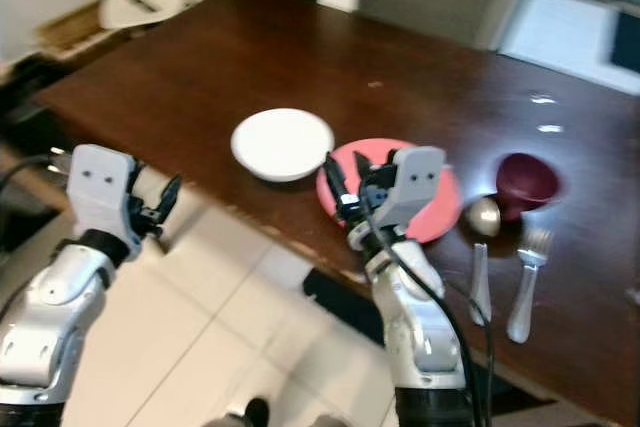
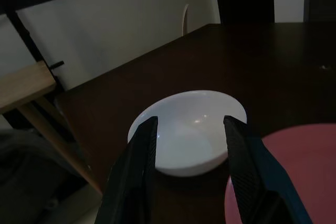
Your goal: Setting the table
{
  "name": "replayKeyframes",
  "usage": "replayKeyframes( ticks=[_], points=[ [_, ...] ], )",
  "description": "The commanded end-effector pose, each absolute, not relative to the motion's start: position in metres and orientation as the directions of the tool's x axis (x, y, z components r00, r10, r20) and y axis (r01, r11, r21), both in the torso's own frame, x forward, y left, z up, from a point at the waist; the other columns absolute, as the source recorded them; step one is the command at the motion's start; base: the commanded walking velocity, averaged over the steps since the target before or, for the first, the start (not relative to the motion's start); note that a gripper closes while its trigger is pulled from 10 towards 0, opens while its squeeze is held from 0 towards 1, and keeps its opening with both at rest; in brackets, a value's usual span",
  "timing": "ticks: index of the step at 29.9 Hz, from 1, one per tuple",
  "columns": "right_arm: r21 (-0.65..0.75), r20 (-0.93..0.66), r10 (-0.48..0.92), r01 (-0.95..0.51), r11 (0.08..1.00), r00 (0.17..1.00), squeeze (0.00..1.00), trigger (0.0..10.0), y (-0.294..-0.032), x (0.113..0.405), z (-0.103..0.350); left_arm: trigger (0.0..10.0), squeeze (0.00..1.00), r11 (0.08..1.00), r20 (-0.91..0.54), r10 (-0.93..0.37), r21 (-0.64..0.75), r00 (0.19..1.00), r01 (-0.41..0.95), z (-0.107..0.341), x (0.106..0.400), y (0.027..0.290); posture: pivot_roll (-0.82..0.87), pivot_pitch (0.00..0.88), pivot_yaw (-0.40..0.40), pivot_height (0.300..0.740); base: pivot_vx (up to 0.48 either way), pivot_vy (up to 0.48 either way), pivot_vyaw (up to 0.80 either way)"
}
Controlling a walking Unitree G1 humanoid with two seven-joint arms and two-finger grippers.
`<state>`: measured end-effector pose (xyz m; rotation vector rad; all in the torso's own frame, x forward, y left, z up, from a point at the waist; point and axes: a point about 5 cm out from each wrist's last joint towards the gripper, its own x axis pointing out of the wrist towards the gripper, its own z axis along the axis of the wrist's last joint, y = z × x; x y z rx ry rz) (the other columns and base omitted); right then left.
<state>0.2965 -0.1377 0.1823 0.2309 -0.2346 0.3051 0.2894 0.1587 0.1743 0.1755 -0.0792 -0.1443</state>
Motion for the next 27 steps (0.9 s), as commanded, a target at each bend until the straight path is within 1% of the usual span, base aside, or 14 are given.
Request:
replayKeyframes(
  ticks=[1,16,27],
  points=[
    [0.201,0.247,0.268,-0.320,0.926,0.931,0.00,10.0,-0.1379,0.2959,0.1778,10.0,0.00,0.974,0.059,-0.140,0.190,0.988,0.127,0.1722,0.2884,0.1606,-0.11,0.032,0.043,0.740,0.000,0.000,0.77],
    [0.204,0.248,0.276,-0.328,0.922,0.929,0.00,10.0,-0.1359,0.2954,0.1779,10.0,0.00,0.973,0.053,-0.128,0.199,0.990,0.115,0.1716,0.2890,0.1619,-0.10,0.041,0.046,0.740,0.000,0.000,0.77],
    [0.204,0.250,0.284,-0.337,0.919,0.925,0.00,10.0,-0.1350,0.2959,0.1783,10.0,0.00,0.975,0.041,-0.051,0.217,0.998,0.041,0.1687,0.2901,0.1701,-0.10,0.042,0.043,0.740,0.000,0.000,0.77]
  ],
)
